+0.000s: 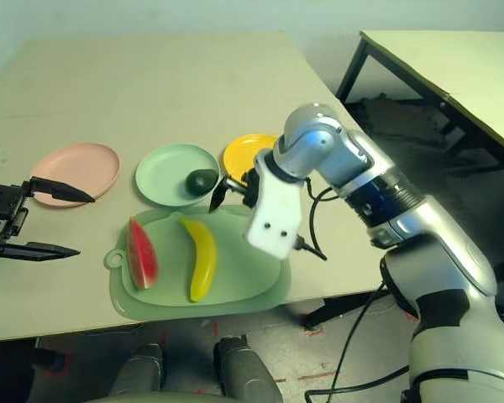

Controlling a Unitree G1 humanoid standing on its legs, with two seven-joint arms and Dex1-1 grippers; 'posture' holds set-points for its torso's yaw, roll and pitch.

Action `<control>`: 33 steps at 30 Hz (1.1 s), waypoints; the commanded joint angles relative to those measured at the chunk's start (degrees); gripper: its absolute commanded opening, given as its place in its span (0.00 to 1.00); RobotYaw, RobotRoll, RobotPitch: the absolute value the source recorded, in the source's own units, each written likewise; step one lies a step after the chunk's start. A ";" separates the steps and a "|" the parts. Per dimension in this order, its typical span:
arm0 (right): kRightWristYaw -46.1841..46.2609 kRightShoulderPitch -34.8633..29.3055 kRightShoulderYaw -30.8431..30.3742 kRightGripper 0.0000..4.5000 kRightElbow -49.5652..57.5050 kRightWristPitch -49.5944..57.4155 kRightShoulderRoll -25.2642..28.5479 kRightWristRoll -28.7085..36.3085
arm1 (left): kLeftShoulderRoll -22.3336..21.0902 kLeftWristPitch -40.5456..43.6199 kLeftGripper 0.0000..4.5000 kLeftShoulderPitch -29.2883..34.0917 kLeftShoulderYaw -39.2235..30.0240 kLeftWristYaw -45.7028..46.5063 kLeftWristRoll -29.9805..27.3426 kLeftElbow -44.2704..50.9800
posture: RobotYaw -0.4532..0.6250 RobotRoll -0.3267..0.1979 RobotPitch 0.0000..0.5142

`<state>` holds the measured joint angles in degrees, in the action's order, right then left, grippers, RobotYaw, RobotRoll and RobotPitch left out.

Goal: Place the fruits into color-matched plates.

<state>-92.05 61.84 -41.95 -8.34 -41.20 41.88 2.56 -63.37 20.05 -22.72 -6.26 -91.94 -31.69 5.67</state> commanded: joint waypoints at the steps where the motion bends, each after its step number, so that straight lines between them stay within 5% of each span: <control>1: -0.03 -0.46 -0.28 0.99 -1.02 0.72 -3.54 -2.87 | -1.04 -0.32 1.00 0.32 0.31 -0.34 0.93 -0.05 | 0.38 0.62 0.20; 29: 2.36 -1.50 -4.88 0.99 -14.97 -3.81 -14.71 -18.81 | -0.68 0.22 1.00 -0.82 0.58 1.14 0.42 0.47 | 0.41 0.62 0.27; 33: 0.32 -1.97 -5.01 0.70 -14.30 -2.76 -12.17 -19.07 | -0.48 0.03 1.00 -1.40 0.66 1.25 0.47 0.07 | 0.40 0.62 0.27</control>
<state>-90.48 60.53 -46.16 -23.03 -44.45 28.52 -16.00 -64.02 20.09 -23.70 -6.23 -90.68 -31.57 5.69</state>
